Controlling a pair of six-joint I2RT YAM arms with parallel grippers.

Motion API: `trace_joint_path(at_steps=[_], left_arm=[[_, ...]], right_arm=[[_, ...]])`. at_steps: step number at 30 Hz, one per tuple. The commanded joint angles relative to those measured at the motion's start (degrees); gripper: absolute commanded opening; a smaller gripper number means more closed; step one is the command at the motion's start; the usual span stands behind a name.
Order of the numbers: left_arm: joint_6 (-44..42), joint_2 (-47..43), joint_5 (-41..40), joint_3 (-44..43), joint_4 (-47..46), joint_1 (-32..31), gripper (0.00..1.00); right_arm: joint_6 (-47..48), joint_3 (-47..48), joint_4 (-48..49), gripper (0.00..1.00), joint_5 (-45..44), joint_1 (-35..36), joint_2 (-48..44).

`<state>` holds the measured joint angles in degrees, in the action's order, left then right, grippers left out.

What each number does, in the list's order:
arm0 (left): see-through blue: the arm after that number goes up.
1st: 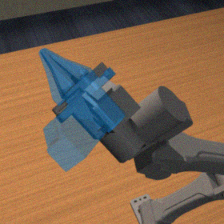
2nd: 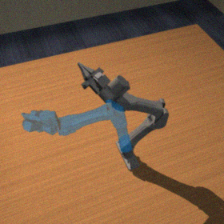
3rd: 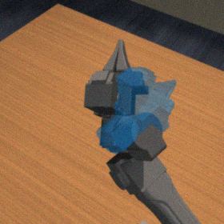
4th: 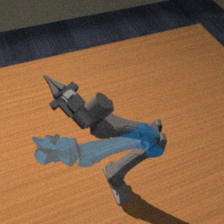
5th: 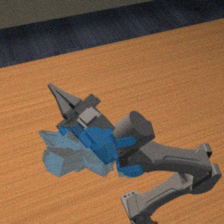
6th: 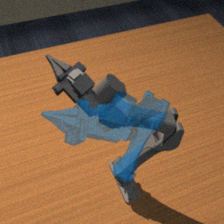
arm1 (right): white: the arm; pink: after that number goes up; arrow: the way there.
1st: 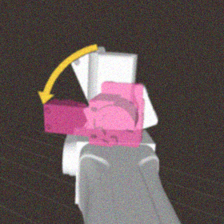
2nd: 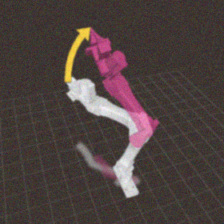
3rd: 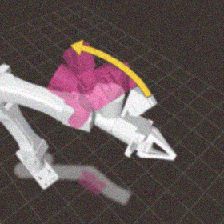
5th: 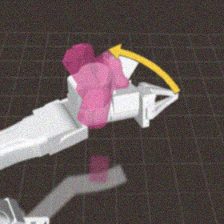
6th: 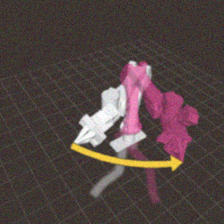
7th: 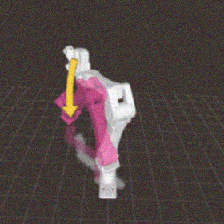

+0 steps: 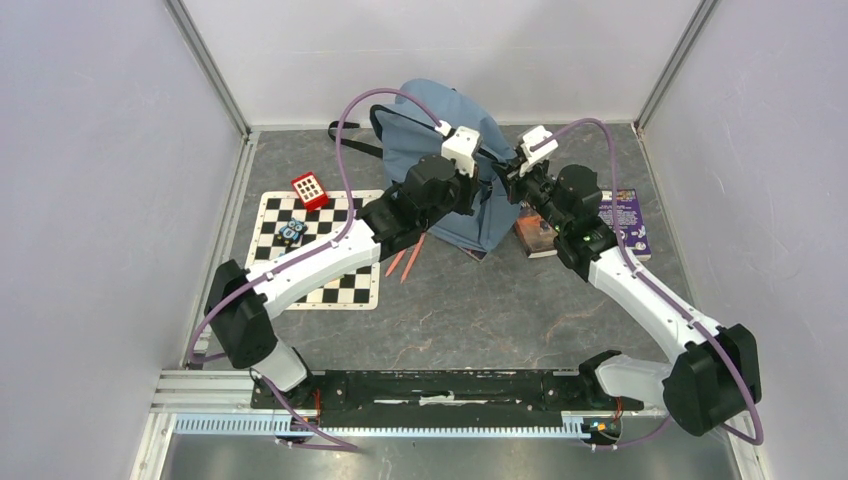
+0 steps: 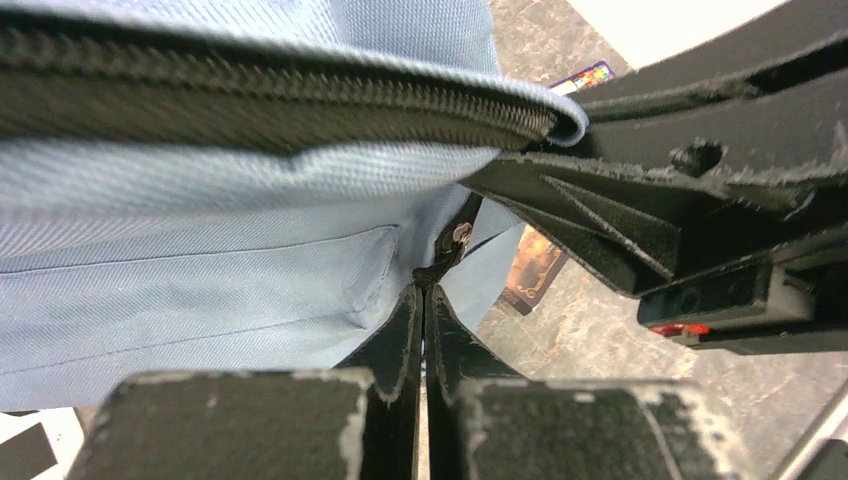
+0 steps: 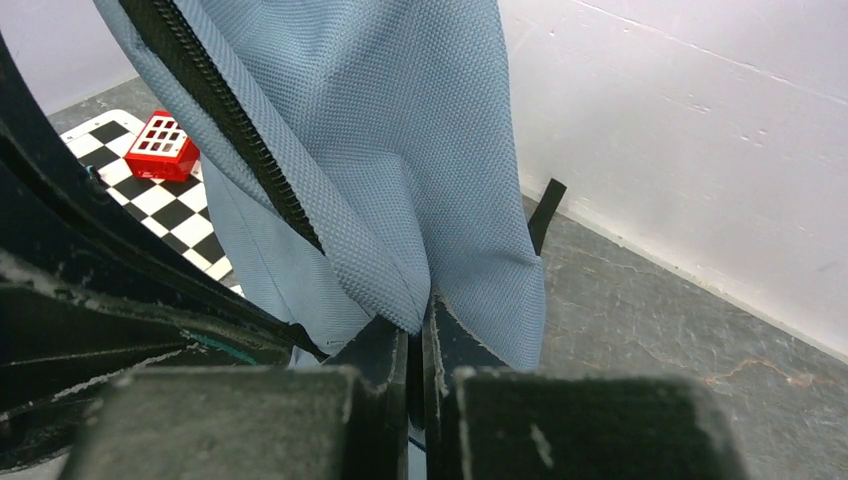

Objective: Pack the student bag
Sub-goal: Unzip the student bag at the center of the board.

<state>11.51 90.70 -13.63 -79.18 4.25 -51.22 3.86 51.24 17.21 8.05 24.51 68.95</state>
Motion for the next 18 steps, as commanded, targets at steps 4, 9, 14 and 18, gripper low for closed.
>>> trace_joint_path(at_steps=[4, 9, 14, 18], left_arm=[[15.95, -4.25, 3.02, -5.81, 2.1, 3.2, 0.02], [17.33, -4.01, 6.72, -4.7, 1.75, 3.41, 0.02], [17.64, -5.21, 7.36, -3.91, 1.19, 3.35, 0.02], [18.54, -5.64, 7.62, -3.33, 1.49, 3.32, 0.02]], right_arm=[[-1.63, -1.01, -1.02, 0.12, -3.07, -0.27, -1.44], [-2.61, 1.01, -2.36, 0.45, -3.59, -0.3, -3.55], [-1.29, 1.75, -6.73, 0.76, -6.02, -0.33, -7.26], [1.11, -4.78, -5.15, 0.91, -6.56, -0.28, -12.55]])
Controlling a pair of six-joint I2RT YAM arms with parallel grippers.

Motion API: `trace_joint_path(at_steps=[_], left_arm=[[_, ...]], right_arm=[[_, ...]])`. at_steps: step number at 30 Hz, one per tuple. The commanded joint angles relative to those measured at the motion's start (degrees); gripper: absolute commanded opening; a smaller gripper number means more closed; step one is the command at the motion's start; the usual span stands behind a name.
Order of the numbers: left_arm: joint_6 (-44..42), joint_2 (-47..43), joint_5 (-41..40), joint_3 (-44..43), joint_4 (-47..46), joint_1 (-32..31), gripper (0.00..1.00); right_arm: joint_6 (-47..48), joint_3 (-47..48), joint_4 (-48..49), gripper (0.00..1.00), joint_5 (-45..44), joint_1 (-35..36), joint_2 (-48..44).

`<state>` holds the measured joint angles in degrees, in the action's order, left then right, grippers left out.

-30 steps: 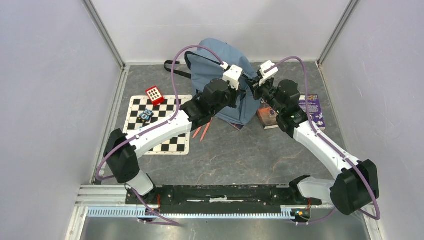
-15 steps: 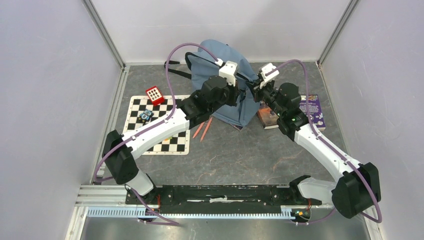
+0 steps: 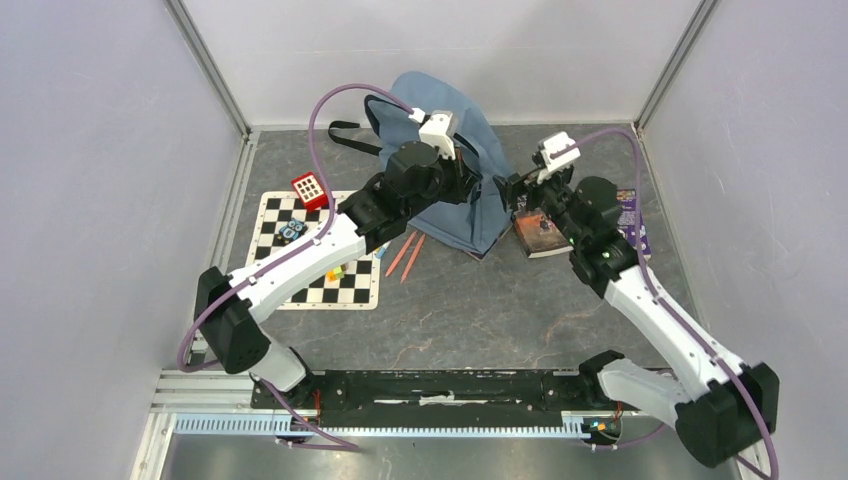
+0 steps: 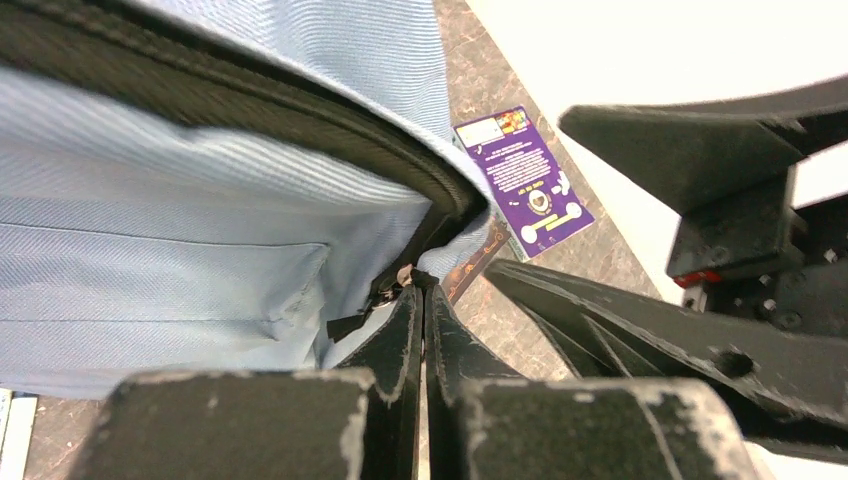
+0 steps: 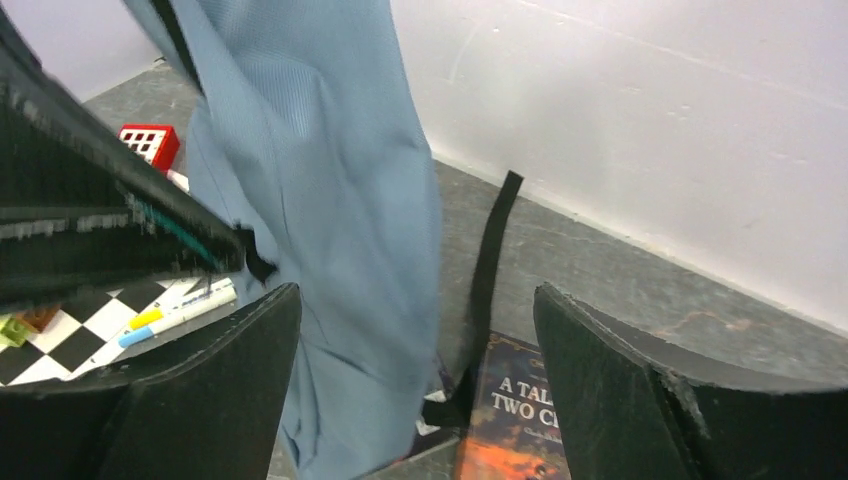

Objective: Pack the student bag
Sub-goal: Unzip the student bag at the center of the board.

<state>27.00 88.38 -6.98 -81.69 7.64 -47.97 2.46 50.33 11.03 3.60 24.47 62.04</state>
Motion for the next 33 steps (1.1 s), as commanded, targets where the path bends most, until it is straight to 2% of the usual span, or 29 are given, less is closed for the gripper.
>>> trace_joint_path(at_steps=[1, 6, 14, 24, 33], left_arm=[[3.23, -3.41, 1.28, -0.75, -1.75, 0.09, 0.02], [3.82, -3.58, 2.52, -0.85, -1.57, 0.09, 0.02], [4.33, -3.68, 3.01, -0.31, -1.31, 0.07, 0.02], [4.2, -3.3, 3.28, -0.75, -1.32, 0.07, 0.02], [5.08, -3.54, 3.08, -0.45, -2.17, 0.06, 0.02]], right_arm=[[2.99, -5.68, 2.18, 0.92, -2.1, -0.23, -6.74], [3.67, -12.43, 7.39, 0.94, 0.2, -0.21, -8.98], [-1.08, -13.76, 15.28, 0.96, 3.18, 0.8, -3.21], [-2.37, -13.69, 20.51, 0.98, -3.23, 6.71, 1.38], [-0.4, -13.08, 21.52, 0.98, -14.11, 9.94, 4.09]])
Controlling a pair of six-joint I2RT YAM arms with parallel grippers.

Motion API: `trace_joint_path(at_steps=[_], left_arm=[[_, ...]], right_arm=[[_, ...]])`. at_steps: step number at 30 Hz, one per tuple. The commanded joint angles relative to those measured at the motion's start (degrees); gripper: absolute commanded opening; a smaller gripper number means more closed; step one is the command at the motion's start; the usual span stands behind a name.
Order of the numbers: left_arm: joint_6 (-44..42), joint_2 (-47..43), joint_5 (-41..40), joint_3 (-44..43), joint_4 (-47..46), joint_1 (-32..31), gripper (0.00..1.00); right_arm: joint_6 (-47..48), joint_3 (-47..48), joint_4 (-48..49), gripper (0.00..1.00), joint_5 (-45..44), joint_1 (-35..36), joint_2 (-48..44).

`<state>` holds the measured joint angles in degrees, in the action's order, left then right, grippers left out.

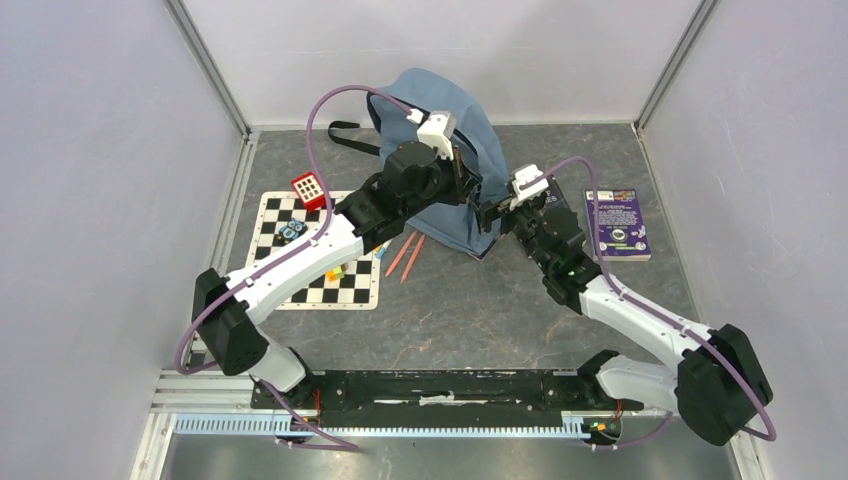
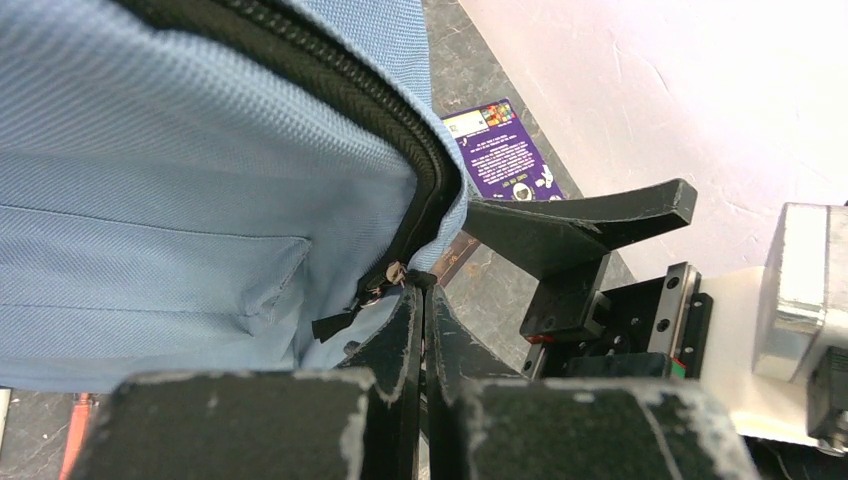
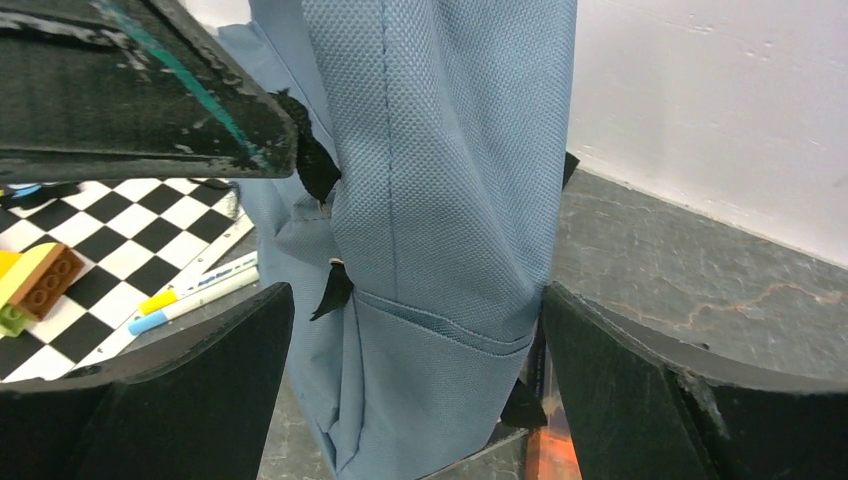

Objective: Pack the student bag
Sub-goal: Unzip the student bag at the center of the board.

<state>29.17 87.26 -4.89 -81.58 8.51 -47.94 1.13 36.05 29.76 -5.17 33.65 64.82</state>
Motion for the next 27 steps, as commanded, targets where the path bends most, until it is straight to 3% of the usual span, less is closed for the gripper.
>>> trace_joint_path(at_steps=[1, 8, 12, 21, 27], left_arm=[[3.15, -2.43, 1.01, -0.45, -3.07, 0.04, 0.02], [4.56, -2.03, 2.43, -0.34, -3.5, 0.04, 0.02], [4.75, -2.3, 2.41, 0.1, -3.6, 0.04, 0.02], [5.13, -2.89, 0.37, 0.19, -4.43, 0.04, 0.02], [3.47, -1.66, -2.16, -4.45, -4.58, 0.13, 0.02]], right_arm=[[1.19, 1.29, 3.21, 0.98, -5.93, 1.04, 1.74], [2.54, 2.96, 4.68, 0.95, -11.65, 2.4, 5.7], [3.17, 4.5, 3.93, 0.86, -14.56, 2.65, 7.92], [4.56, 3.75, 2.96, 0.46, -14.23, 2.64, 8.22], [5.26, 1.33, 2.87, 0.21, -15.91, 2.65, 7.23]])
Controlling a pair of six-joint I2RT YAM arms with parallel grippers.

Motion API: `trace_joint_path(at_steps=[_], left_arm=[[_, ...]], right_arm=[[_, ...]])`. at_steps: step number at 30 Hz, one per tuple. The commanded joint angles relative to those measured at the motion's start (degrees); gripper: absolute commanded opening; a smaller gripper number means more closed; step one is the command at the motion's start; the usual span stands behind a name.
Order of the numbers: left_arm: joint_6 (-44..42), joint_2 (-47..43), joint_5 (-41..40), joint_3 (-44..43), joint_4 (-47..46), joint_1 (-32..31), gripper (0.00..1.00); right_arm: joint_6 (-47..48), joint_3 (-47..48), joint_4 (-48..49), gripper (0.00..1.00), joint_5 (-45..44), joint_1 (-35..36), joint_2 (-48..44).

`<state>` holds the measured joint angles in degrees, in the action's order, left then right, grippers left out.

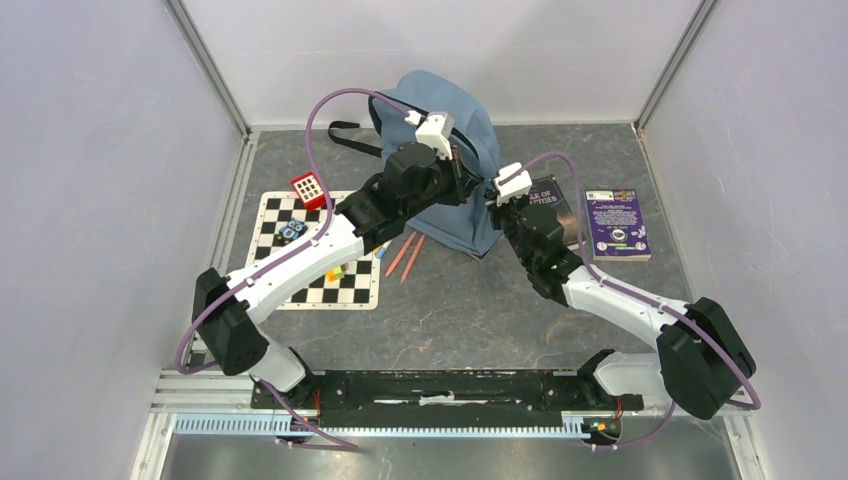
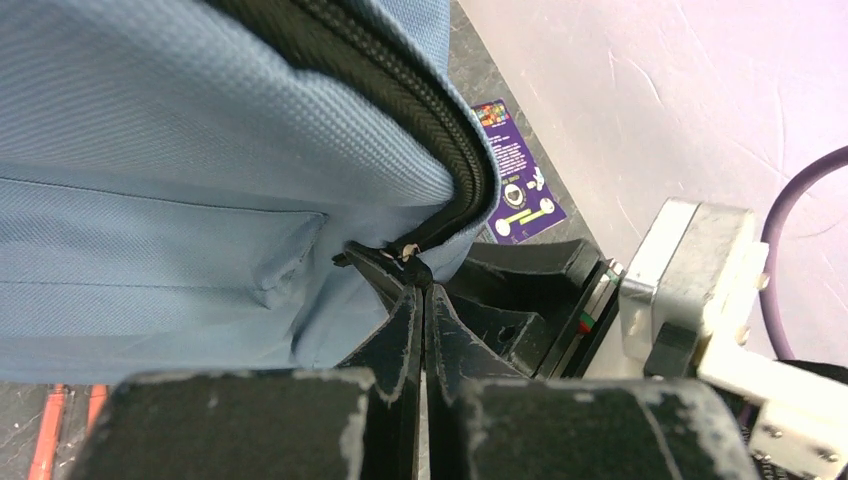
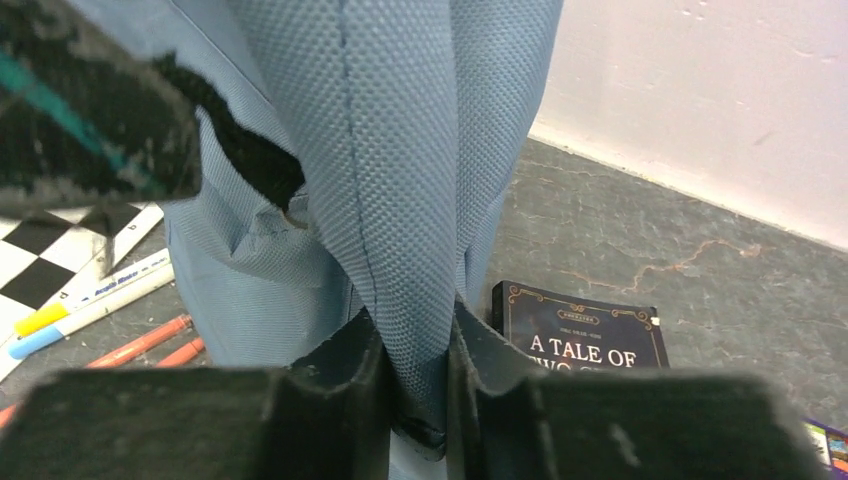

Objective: Pack the student bag
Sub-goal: Unzip the student bag at the center of the board.

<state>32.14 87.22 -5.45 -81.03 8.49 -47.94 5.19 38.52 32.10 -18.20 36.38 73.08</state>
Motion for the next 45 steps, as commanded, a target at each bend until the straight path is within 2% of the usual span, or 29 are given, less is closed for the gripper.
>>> trace_joint_path(at_steps=[1, 4, 7, 14, 18, 22, 31, 35, 45], left_arm=[[0.7, -1.7, -1.65, -5.29, -4.6, 0.13, 0.02], [1.78, -1.89, -1.73, -5.86, -4.8, 0.51, 0.02], [3.7, -1.99, -1.19, -7.18, -4.63, 1.97, 0.02], [9.87, -2.92, 2.13, -9.55, -5.21, 8.39, 0.02], [10.49, -4.31, 3.46, -9.71, -6.83, 12.37, 0.02], [11.71, -4.74, 8.5, -10.11, -9.02, 16.01, 0.02], [13.35, -4.98, 20.56, -8.45, -13.72, 16.73, 0.02], [13.49, -5.93, 18.34, -7.27, -14.12, 16.83, 0.02], [12.21, -4.23, 14.29, -10.87, -10.4, 20.5, 0.02]], right_arm=[[1.38, -1.32, 0.43, 0.17, -3.0, -0.08, -1.26], [1.58, -1.82, -0.01, 0.06, -3.95, -0.08, -1.49], [1.57, -2.6, -0.21, 0.0, -4.89, -0.09, -1.74], [2.01, -4.73, -0.28, 0.0, -5.59, -0.13, -3.23], [2.37, -5.66, -0.37, 0.0, -6.21, -0.09, -3.94], [2.46, -6.47, -0.63, 0.0, -6.56, -0.08, -4.41], [2.63, -6.44, -0.68, 0.0, -6.68, -0.08, -5.35], [2.72, -6.75, -0.87, 0.0, -6.74, -0.08, -5.14], [2.76, -7.75, -1.42, 0.0, -6.76, -0.09, -7.29]])
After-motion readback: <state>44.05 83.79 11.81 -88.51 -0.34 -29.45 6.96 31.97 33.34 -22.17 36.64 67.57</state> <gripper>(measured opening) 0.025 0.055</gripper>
